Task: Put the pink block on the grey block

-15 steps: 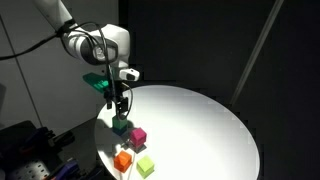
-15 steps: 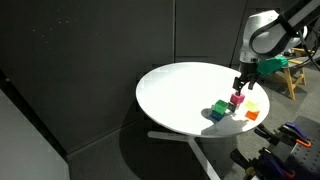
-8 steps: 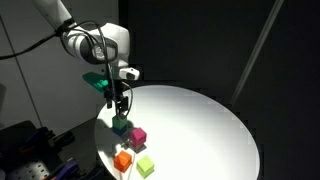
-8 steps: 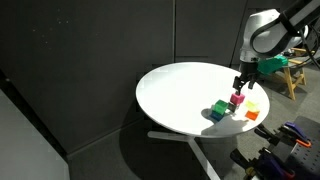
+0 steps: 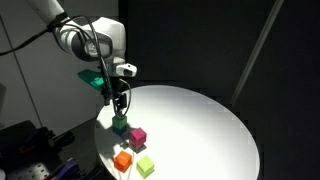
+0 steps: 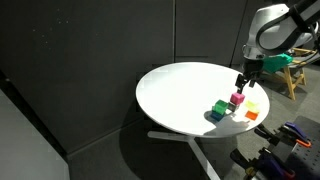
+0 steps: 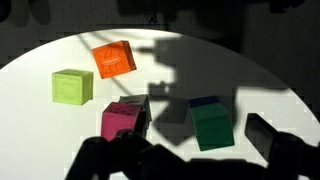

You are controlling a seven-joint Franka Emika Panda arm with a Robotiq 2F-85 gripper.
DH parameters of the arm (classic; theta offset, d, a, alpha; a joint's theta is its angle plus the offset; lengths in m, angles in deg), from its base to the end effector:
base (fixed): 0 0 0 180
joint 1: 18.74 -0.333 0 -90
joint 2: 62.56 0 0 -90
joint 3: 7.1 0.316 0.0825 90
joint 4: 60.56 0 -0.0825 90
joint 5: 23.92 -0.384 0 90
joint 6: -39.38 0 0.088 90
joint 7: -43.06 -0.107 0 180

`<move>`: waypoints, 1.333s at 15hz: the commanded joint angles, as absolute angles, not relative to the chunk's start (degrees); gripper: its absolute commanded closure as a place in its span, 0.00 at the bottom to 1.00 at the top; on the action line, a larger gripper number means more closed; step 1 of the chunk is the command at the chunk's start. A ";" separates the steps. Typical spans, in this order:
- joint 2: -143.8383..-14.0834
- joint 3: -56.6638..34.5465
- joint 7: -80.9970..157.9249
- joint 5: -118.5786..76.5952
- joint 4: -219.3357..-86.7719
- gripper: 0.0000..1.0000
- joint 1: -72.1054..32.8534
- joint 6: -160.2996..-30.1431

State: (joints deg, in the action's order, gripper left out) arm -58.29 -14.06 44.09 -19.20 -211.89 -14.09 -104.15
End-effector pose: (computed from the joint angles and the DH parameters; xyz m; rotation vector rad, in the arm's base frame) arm 0.4097 -0.0828 0.2644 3.1038 -0.1806 -0.1020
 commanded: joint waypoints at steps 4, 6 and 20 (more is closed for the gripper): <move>-50.01 -14.17 48.49 -22.17 -217.32 0.00 -13.66 -103.61; -47.84 -14.18 48.17 -21.87 -218.29 0.00 -13.54 -102.82; -34.61 -13.90 46.35 -20.97 -219.38 0.00 -12.29 -93.20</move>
